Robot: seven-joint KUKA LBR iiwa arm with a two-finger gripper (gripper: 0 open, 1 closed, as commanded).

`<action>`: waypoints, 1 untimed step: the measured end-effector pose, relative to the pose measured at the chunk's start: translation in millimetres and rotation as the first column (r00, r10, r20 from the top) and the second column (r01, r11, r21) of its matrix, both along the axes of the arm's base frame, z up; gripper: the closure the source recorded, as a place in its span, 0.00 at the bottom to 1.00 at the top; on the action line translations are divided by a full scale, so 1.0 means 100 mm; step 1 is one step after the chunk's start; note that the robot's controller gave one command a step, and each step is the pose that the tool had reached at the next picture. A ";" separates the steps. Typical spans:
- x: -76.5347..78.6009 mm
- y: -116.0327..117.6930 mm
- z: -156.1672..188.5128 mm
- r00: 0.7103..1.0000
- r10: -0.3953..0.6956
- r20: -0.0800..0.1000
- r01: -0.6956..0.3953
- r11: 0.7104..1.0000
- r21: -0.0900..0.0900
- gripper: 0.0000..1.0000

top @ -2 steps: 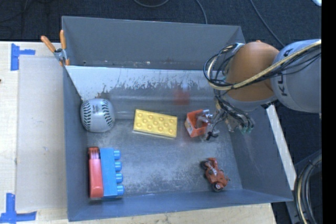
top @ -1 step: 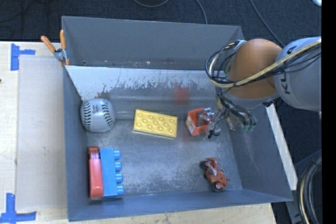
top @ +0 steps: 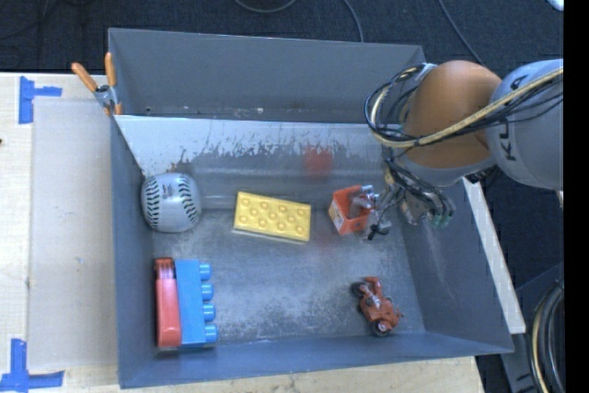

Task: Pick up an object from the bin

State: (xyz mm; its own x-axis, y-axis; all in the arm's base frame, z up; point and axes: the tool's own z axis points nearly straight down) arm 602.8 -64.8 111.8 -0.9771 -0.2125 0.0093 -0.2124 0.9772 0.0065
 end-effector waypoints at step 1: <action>0.01 0.00 0.18 1.000 0.000 0.004 0.000 1.000 -0.001 1.00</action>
Offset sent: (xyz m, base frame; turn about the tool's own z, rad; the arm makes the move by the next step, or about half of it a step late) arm 0.0001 0.0000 0.0331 0.0000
